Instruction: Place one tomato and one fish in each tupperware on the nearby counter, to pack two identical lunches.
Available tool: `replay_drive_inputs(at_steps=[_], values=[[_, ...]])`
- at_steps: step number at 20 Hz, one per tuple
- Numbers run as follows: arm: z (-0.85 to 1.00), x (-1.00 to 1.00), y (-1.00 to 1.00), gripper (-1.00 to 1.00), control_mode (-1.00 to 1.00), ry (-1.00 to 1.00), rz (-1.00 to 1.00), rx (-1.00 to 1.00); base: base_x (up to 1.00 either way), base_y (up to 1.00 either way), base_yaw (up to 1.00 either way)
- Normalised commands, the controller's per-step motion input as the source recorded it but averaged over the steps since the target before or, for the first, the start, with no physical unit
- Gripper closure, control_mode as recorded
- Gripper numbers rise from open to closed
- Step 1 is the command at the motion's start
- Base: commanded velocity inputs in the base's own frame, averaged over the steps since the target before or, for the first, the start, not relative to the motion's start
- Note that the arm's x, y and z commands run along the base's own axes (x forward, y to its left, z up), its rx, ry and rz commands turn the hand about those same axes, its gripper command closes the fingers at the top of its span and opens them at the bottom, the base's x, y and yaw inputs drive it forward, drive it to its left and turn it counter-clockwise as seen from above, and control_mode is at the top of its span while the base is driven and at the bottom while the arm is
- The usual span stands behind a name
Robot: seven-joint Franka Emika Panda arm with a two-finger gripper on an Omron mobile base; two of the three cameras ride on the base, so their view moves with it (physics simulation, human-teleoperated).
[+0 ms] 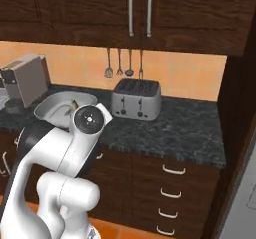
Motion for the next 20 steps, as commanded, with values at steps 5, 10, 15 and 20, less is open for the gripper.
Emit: replay_drive_inputs(at_steps=[5, 10, 15, 20], values=[[0.0, 0.0, 0.0, 1.0, 1.0, 0.0, 0.0, 0.0, 0.84, 1.0, -0.08], [0.0, 0.0, 0.0, 1.0, 1.0, 0.0, 0.0, 0.0, 0.76, 1.0, -0.11], [-0.13, 0.08, 0.16, 1.0, -1.0, 0.03, -0.01, -0.06, 0.51, 0.8, -0.08], [-0.48, 0.35, -0.1, 1.0, -1.0, 0.24, 0.01, -0.22, 0.0, 0.0, 0.0]])
